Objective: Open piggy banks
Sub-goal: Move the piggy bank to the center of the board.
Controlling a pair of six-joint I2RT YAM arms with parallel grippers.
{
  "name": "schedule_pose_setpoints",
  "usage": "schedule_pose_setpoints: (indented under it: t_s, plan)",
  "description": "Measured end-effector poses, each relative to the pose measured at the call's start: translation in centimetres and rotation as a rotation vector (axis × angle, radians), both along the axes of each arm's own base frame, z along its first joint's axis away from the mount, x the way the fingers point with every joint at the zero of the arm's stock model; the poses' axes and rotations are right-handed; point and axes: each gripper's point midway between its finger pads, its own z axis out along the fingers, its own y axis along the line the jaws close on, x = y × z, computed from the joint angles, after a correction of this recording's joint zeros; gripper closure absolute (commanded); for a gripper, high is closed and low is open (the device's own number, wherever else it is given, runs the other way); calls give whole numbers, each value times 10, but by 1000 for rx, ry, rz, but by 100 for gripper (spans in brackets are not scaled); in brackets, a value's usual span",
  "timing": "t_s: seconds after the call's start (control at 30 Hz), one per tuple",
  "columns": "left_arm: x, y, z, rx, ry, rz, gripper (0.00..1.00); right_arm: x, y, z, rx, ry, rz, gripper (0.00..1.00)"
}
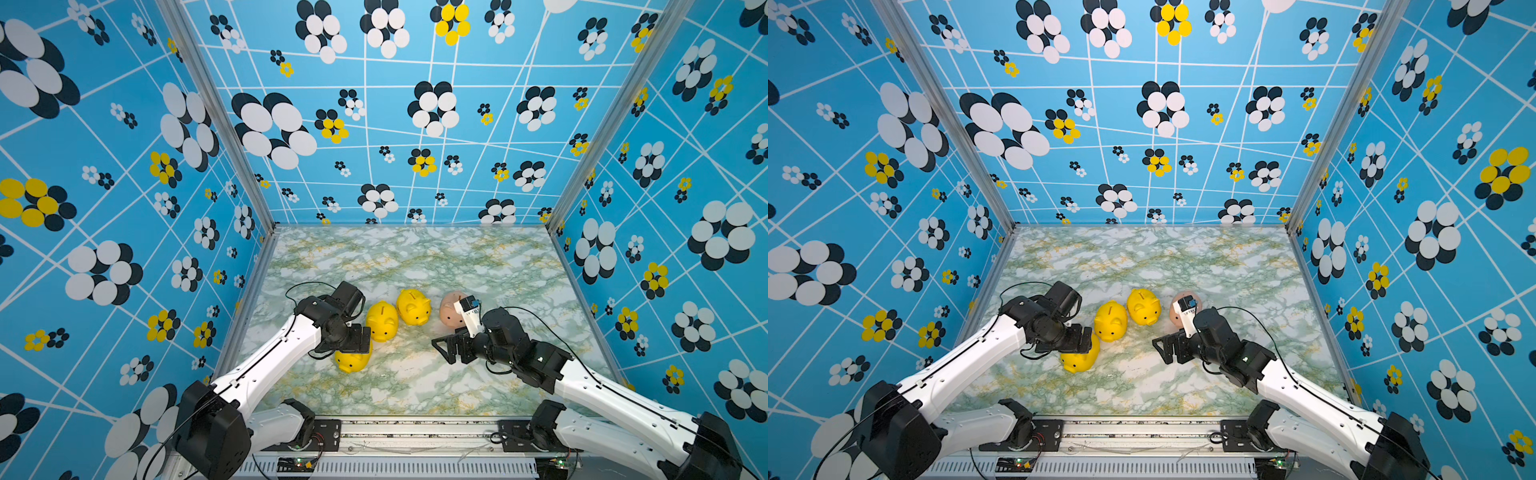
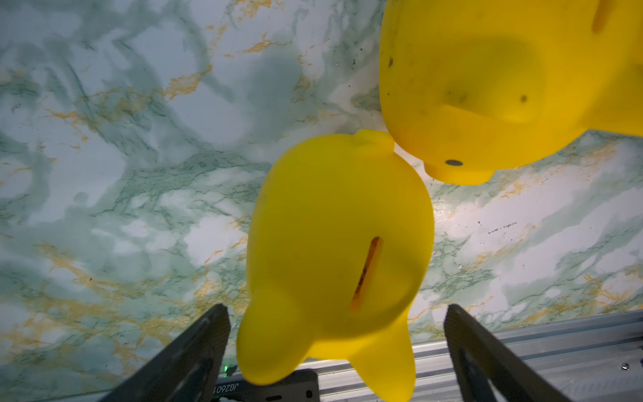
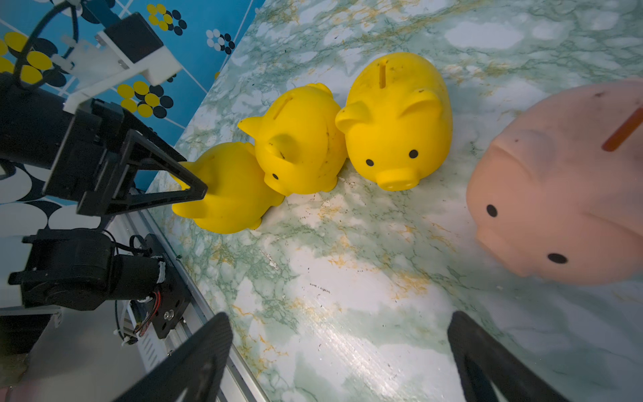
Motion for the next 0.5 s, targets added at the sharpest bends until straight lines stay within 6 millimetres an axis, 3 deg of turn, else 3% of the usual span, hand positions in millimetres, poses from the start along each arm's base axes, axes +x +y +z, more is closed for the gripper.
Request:
schedule_pose_setpoints:
  t_s: [0.17, 0.5]
  plan:
    - [-3, -12, -2, -20, 7, -49, 1, 4, -3, 0, -12, -12, -22, 0]
    - [-30, -41, -16, 47, 49, -179, 1, 7, -7, -4, -42, -22, -32, 0]
